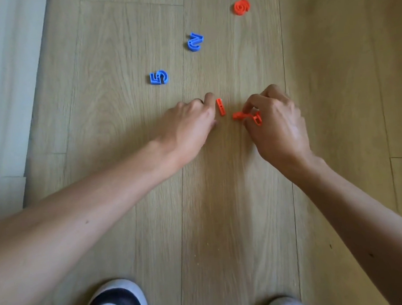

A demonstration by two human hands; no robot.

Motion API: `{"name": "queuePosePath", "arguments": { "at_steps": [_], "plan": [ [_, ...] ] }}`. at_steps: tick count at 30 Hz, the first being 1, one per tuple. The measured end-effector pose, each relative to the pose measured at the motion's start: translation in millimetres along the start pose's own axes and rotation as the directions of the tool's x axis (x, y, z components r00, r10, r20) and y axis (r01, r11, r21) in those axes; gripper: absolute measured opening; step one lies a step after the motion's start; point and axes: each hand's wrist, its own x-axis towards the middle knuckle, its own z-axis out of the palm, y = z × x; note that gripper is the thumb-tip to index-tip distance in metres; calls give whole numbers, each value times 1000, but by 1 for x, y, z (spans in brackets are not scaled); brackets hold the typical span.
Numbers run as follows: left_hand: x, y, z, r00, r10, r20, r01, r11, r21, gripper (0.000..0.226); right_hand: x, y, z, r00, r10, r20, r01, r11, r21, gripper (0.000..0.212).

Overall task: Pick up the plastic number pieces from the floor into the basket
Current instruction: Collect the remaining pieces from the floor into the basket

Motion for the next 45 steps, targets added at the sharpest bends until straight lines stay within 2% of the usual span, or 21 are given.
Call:
{"name": "queuePosePath", "arguments": {
  "at_steps": [9, 12, 15, 18, 19, 20, 21, 22, 23, 24, 25, 27, 30, 34, 40, 45],
  "plan": [
    [-10, 5, -2, 996, 9, 87, -19, 993, 115, 42, -2, 7, 4, 999, -25, -30, 26, 999, 29, 18],
    [-6, 2, -3, 996, -14, 94, 9, 999, 50, 41, 1, 10, 5, 999, -26, -34, 29, 996, 81, 16],
    [-2, -1, -1, 997, -5, 76, 7, 1000, -15, 41, 1, 11, 3, 998, 10, -62, 4, 974, 225, 9],
    [-2, -5, 0, 996, -30, 83, 49, 971, -232, 28, -2, 7, -2, 992, 98, -74, -57, 901, 430, 5],
    [-2, -5, -1, 992, -75, 99, 106, 928, -358, 24, -3, 4, -5, 990, 126, -69, -75, 862, 502, 4],
    [-3, -4, -1, 982, -145, 119, 187, 824, -534, 21, -4, -1, -9, 989, 137, -63, -77, 819, 569, 4],
    [-3, -2, -2, 955, -234, 180, 289, 609, -738, 19, -4, -6, -12, 990, 127, -60, -62, 778, 625, 3],
    [-3, 1, -3, 910, -285, 302, 382, 287, -879, 16, -6, -13, -16, 993, 102, -61, -35, 742, 670, 4],
    [-4, 4, -5, 858, -264, 440, 446, -39, -894, 14, -7, -20, -20, 996, 65, -68, 1, 716, 698, 4],
    [-5, 6, -6, 820, -190, 540, 478, -292, -828, 14, -8, -28, -23, 997, 22, -79, 40, 708, 705, 5],
    [-6, 8, -8, 796, -113, 595, 490, -458, -742, 15, -10, -35, -25, 995, -26, -92, 83, 717, 692, 8],
    [-7, 10, -11, 782, -5, 623, 480, -634, -607, 23, -11, -47, -28, 986, -128, -110, 169, 757, 632, 13],
    [-8, 10, -15, 781, 77, 620, 468, -729, -500, 50, -9, -54, -29, 964, -244, -105, 263, 816, 515, 17],
    [-7, 4, -21, 765, 117, 633, 503, -723, -473, 70, -6, -55, -30, 943, -317, -101, 328, 838, 435, 21],
    [-3, 1, -25, 761, 80, 643, 469, -753, -461, 62, -1, -56, -30, 938, -338, -80, 340, 846, 412, 25],
    [6, -14, -27, 756, -15, 655, 409, -770, -489, 42, 10, -54, -34, 937, -338, -87, 337, 812, 477, 24]
  ]
}}
